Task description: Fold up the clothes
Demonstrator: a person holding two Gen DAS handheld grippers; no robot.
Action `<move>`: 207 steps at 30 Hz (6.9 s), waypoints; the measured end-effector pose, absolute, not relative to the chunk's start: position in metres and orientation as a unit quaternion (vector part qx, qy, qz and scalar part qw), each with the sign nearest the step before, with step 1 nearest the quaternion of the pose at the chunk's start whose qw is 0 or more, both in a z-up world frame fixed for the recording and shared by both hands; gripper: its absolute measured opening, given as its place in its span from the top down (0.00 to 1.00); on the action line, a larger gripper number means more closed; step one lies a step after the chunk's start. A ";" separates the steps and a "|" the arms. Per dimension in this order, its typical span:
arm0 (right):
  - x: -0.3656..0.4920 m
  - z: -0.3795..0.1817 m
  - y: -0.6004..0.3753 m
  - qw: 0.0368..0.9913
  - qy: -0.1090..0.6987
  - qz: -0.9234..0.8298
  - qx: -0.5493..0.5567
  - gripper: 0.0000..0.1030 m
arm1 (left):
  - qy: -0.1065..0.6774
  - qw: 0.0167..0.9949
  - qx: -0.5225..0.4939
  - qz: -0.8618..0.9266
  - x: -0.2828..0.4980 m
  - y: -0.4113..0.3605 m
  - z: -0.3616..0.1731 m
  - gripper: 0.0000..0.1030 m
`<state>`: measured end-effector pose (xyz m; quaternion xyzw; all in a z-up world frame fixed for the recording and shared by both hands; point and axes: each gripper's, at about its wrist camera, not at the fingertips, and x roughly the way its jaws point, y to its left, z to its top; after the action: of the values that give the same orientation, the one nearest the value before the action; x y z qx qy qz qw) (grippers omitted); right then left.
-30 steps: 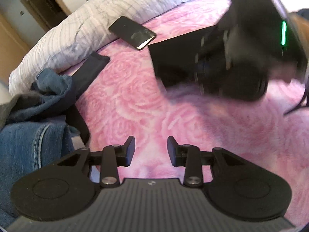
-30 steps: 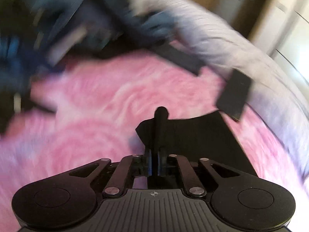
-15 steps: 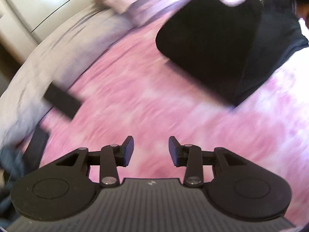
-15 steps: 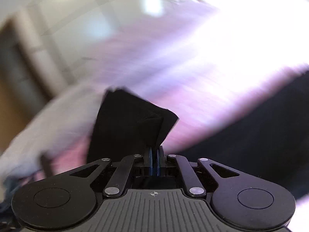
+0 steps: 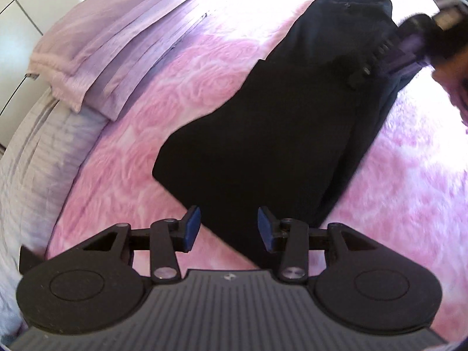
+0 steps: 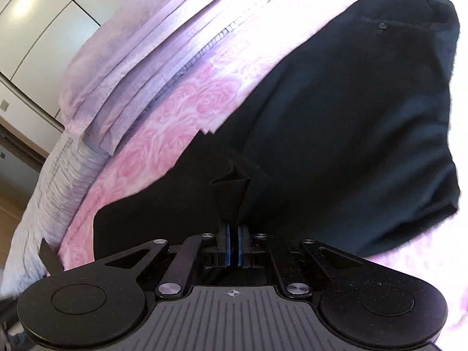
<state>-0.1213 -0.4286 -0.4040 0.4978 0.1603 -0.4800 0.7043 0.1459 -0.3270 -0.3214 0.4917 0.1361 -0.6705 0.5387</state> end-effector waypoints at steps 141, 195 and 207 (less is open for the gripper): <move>-0.338 -0.360 -0.572 0.684 0.100 -0.451 0.564 0.92 | 0.130 0.216 0.568 -0.783 -0.031 -0.639 -0.295 0.57; -0.243 -0.369 -0.302 0.701 0.188 -0.392 0.565 0.27 | -0.035 0.244 0.597 -0.763 0.136 -0.402 -0.307 0.51; -0.259 -0.393 -0.327 0.638 0.162 -0.404 0.635 0.85 | 0.005 0.260 0.570 -0.780 0.167 -0.328 -0.315 0.51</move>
<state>-0.2590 -0.3268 -0.3933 0.6354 0.1616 -0.4036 0.6381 0.1666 -0.3277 -0.3150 0.5697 0.0051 -0.7797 0.2597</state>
